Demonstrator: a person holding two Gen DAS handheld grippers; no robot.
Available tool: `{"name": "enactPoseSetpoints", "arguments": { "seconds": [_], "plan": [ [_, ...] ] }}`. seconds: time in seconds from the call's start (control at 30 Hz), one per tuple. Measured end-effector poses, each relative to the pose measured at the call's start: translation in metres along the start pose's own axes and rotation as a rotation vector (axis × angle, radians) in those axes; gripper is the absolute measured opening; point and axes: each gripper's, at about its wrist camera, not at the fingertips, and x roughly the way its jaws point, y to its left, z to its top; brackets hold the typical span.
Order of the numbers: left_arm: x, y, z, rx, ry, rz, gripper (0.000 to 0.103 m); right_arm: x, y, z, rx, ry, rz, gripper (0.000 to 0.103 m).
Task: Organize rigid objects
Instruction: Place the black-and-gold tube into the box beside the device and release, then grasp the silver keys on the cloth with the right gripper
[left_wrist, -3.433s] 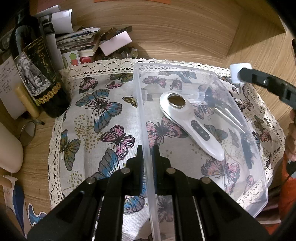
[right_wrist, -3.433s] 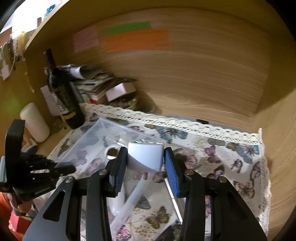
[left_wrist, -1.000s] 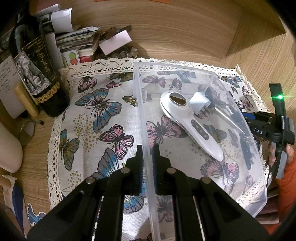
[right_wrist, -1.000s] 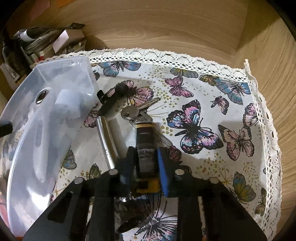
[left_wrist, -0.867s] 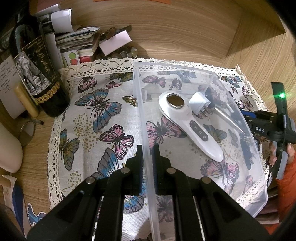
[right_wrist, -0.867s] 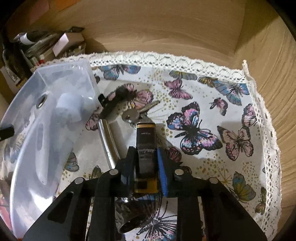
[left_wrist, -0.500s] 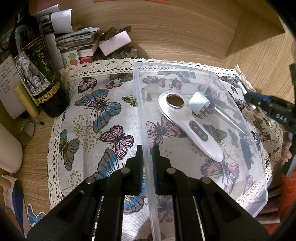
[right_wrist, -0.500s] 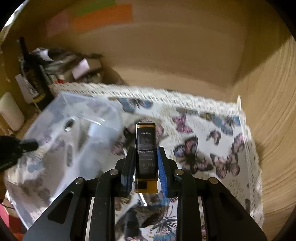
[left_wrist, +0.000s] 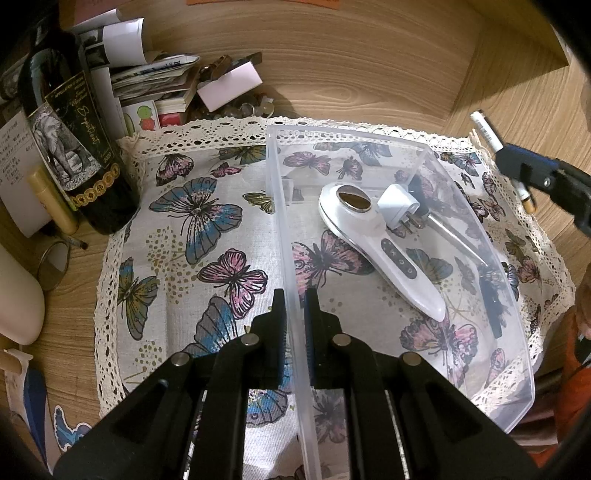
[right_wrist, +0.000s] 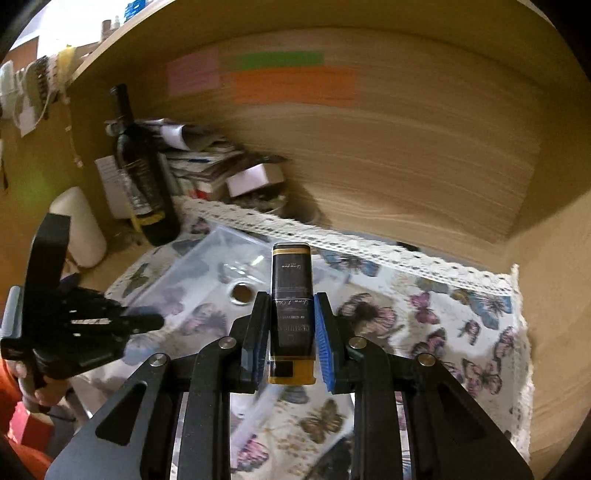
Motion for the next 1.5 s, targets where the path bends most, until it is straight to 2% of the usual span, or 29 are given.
{"name": "enactPoseSetpoints", "arguments": {
  "seconds": [0.27,0.47,0.77,1.17,1.37,1.5],
  "plan": [
    [0.0,0.0,0.0,0.002,-0.002,0.0,0.009,0.037,0.018,-0.007,-0.017,0.095,0.041,0.022],
    [0.0,0.0,0.0,0.005,-0.003,-0.001,0.009,0.062,0.016,-0.015,-0.021,0.171,0.024,0.022],
    [-0.001,-0.001,0.0,0.005,-0.004,-0.003,0.009,0.066,0.018,-0.017,-0.05,0.188,0.021,0.023],
    [-0.001,-0.001,-0.001,0.005,-0.004,-0.002,0.009,0.037,0.006,-0.006,-0.005,0.112,0.017,0.026],
    [-0.001,-0.001,-0.001,0.005,-0.004,-0.001,0.009,0.009,-0.017,0.002,0.037,0.032,-0.045,0.033],
    [0.0,-0.001,0.0,0.004,0.0,0.001,0.009,0.002,-0.038,0.005,0.08,0.02,-0.1,0.034]
  ]
}}
